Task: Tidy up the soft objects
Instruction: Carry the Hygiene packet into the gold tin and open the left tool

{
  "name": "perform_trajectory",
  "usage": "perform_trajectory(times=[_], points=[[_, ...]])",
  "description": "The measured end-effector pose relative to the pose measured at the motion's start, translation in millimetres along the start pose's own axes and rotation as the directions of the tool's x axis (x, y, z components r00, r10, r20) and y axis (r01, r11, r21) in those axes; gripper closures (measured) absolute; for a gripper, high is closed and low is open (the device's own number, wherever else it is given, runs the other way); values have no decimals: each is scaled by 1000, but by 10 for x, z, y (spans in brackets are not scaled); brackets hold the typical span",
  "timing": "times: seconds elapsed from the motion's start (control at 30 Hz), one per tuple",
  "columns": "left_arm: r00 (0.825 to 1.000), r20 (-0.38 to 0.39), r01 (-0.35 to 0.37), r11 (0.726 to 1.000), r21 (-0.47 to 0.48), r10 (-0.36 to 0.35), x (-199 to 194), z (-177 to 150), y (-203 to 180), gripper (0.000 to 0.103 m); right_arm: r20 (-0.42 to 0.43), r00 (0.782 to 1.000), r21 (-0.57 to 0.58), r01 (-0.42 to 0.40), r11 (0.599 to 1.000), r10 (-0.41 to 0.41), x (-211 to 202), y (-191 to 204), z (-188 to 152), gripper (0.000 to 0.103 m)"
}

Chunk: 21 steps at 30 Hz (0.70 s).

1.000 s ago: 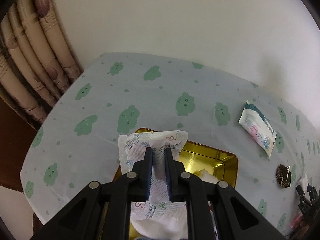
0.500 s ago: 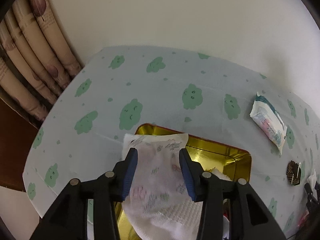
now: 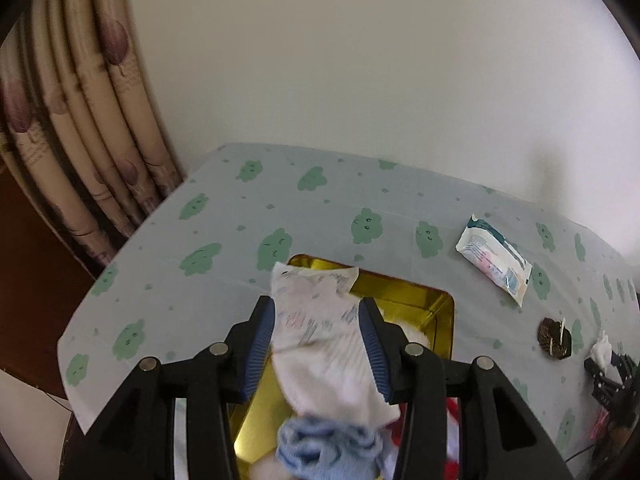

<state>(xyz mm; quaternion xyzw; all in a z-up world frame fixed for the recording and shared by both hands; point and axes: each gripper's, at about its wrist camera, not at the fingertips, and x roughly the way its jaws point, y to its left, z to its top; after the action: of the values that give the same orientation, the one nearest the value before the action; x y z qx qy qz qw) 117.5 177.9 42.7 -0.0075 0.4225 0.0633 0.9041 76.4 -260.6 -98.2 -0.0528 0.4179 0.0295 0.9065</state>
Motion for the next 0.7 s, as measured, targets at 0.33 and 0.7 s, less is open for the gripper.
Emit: perform_trajectory(times=[0.33, 0.7], points=[[1000, 28, -9, 999, -46, 10, -297, -590, 181, 55, -5, 1000, -7, 10, 1000, -10, -5, 5, 16, 42], [998, 29, -58, 986, -154, 63, -248, -900, 474, 55, -12, 998, -37, 59, 998, -60, -107, 134, 36, 59]])
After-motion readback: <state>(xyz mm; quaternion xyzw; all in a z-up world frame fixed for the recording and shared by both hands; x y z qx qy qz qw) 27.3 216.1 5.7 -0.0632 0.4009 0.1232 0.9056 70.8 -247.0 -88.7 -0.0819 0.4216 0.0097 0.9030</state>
